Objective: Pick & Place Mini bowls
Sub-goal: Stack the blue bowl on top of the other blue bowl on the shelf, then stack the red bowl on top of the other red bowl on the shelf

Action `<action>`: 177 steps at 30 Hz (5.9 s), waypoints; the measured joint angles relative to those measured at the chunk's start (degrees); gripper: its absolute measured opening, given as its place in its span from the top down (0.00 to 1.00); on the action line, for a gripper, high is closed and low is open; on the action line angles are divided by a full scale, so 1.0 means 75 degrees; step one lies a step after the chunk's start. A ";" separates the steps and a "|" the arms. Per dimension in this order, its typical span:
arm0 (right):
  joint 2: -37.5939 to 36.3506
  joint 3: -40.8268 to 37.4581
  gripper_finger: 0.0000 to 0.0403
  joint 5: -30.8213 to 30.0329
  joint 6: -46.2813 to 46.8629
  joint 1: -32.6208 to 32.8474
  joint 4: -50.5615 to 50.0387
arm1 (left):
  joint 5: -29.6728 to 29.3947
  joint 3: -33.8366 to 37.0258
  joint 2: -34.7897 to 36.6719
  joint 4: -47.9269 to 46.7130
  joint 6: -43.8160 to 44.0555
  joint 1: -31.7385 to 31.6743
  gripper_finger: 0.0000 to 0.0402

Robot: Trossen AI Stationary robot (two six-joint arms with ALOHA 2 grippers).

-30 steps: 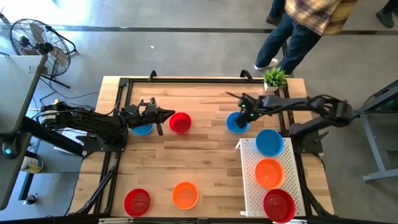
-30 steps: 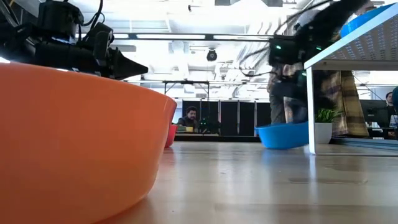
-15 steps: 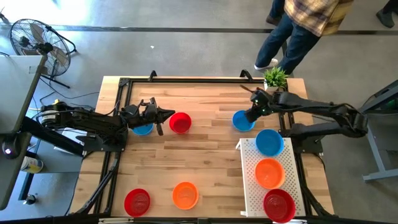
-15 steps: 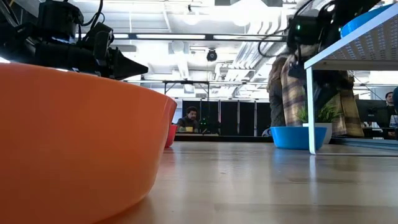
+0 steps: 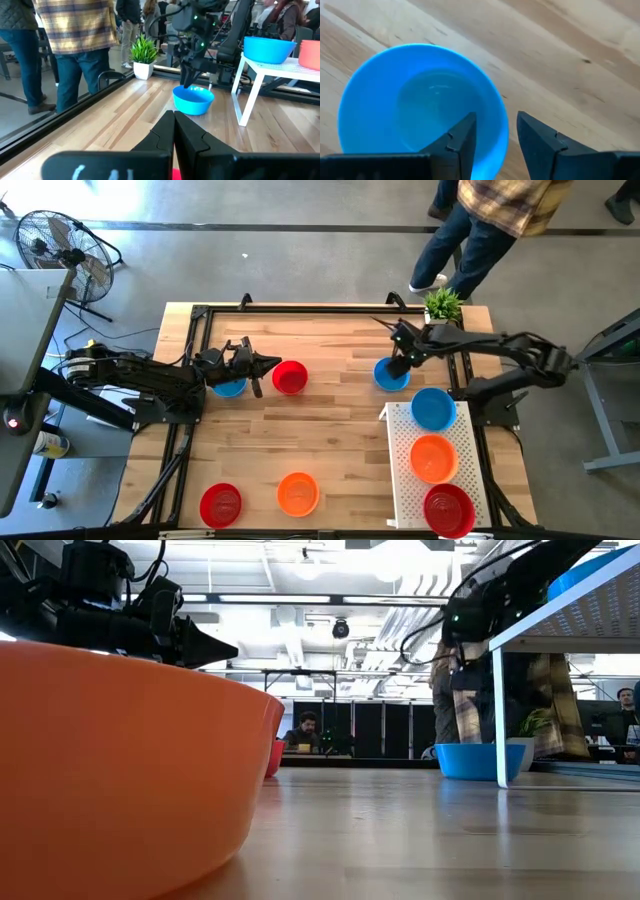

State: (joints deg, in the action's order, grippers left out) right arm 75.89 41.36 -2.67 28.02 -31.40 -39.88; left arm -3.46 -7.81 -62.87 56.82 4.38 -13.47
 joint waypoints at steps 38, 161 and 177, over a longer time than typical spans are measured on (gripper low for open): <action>-0.0692 0.0003 0.61 0.0746 -0.0731 0.0067 -0.1072 | -0.0003 -0.0006 0.0000 -0.0128 -0.0001 0.0000 1.00; -0.2913 0.3844 0.96 0.0811 0.2604 0.4803 -0.6681 | -0.0006 -0.0006 0.0000 -0.0169 -0.0006 0.0000 1.00; -0.2913 0.3844 0.79 0.0847 0.2604 0.4803 -0.6675 | -0.0006 -0.0006 0.0000 -0.0233 0.0011 0.0000 1.00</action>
State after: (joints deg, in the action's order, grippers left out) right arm 54.04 70.19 3.68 47.55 4.62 -89.95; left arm -3.51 -7.86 -62.87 55.07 4.46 -13.47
